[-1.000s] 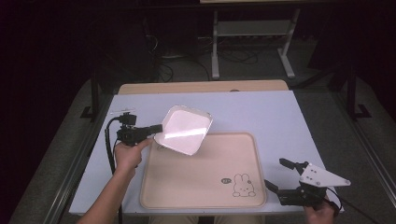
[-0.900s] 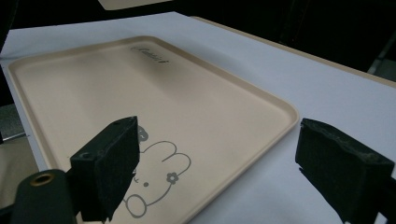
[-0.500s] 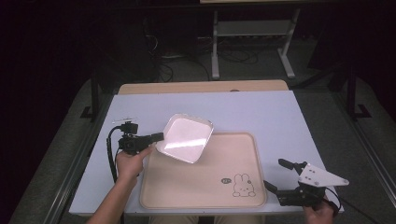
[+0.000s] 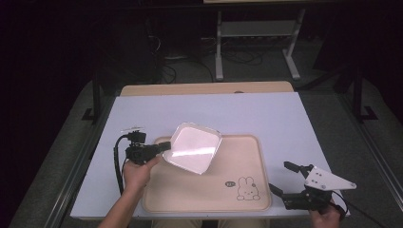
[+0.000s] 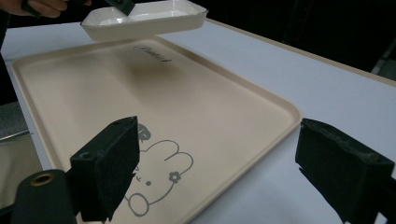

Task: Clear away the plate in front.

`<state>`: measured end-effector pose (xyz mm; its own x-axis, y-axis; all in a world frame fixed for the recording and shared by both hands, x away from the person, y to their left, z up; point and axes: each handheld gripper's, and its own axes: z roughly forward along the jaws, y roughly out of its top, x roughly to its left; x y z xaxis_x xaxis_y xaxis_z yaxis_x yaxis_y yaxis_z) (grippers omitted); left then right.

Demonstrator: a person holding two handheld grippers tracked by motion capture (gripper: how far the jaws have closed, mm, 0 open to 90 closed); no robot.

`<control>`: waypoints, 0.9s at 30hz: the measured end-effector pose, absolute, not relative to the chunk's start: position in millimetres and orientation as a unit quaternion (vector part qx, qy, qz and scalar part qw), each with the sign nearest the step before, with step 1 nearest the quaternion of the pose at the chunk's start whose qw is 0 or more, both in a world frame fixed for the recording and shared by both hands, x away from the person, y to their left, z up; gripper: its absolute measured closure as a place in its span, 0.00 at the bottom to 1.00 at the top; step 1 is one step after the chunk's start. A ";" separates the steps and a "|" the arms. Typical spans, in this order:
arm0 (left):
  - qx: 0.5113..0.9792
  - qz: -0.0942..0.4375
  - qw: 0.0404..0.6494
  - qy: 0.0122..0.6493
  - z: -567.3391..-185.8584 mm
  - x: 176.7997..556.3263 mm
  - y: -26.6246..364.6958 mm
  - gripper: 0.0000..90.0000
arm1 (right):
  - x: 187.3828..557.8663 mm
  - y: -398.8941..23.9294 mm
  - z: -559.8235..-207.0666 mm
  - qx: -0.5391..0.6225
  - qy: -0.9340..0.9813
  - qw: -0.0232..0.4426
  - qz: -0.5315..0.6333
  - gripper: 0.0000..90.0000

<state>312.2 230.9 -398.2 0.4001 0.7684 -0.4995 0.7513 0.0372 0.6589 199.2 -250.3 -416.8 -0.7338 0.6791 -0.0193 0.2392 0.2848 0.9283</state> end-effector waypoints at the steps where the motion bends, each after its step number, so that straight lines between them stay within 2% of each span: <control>1: 0.693 0.010 0.467 0.549 -399.1 311.3 230.5 0.99 | 199.1 -250.2 -416.8 0.296 0.773 0.212 0.519 0.14; 27: 0.704 0.000 0.432 0.564 -430.7 291.2 221.8 0.99 | 198.9 -250.5 -416.4 0.297 0.773 0.214 0.519 0.14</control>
<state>291.2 221.8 -430.7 0.3638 0.7937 -0.4875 0.7938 0.0097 0.6081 198.9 -250.5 -416.4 -0.7326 0.6803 -0.0223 0.2374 0.2860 0.9284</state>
